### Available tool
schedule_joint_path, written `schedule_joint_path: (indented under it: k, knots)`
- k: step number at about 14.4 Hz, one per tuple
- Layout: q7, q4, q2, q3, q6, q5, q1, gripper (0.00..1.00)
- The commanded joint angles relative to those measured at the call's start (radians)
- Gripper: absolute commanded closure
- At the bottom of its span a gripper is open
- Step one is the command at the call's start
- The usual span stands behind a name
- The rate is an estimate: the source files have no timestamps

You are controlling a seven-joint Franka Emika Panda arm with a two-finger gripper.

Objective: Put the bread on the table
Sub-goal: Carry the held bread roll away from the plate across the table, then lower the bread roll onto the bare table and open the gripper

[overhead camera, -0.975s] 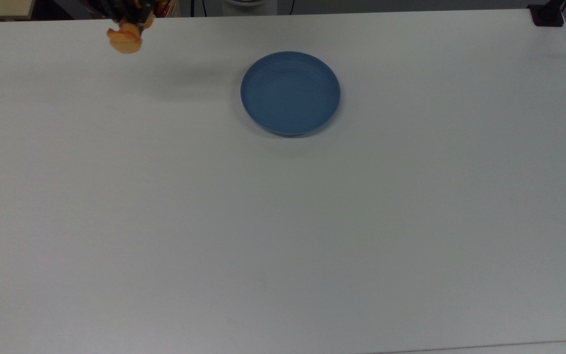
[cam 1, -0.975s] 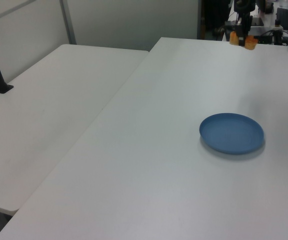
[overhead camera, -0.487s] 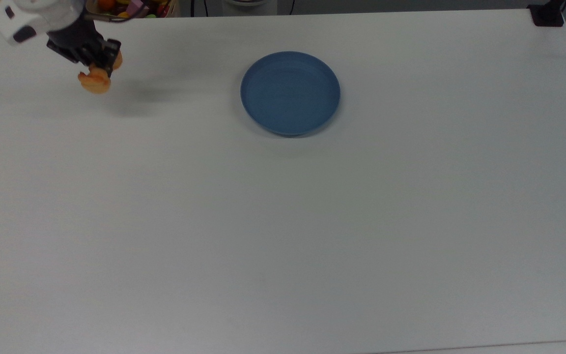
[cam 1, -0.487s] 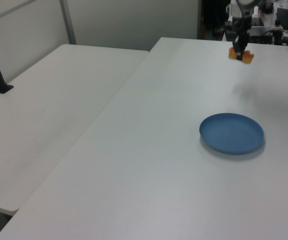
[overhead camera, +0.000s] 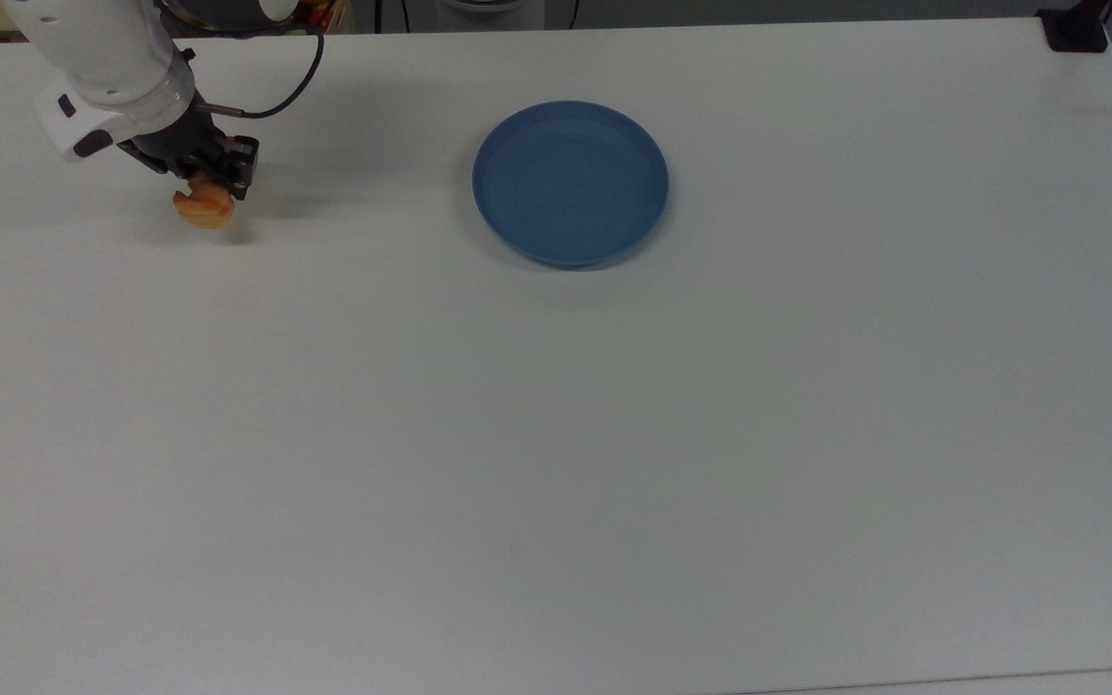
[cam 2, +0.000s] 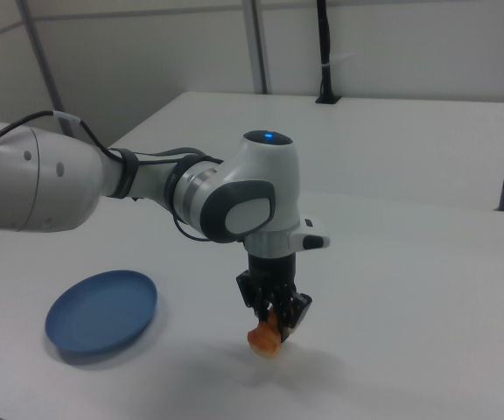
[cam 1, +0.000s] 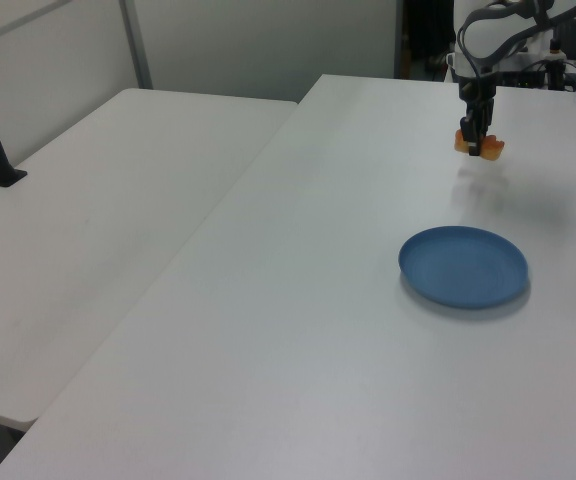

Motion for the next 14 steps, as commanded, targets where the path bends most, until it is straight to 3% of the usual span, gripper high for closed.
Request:
schedule_joint_path:
  k: [1,8,14]
  knots:
    - [-0.002,-0.025,0.004,0.004,0.037,-0.013,0.004,0.39]
    - [0.001,-0.047,0.010,0.004,0.072,-0.016,0.007,0.09]
    - [0.001,-0.047,0.009,0.004,0.069,-0.036,0.003,0.02]
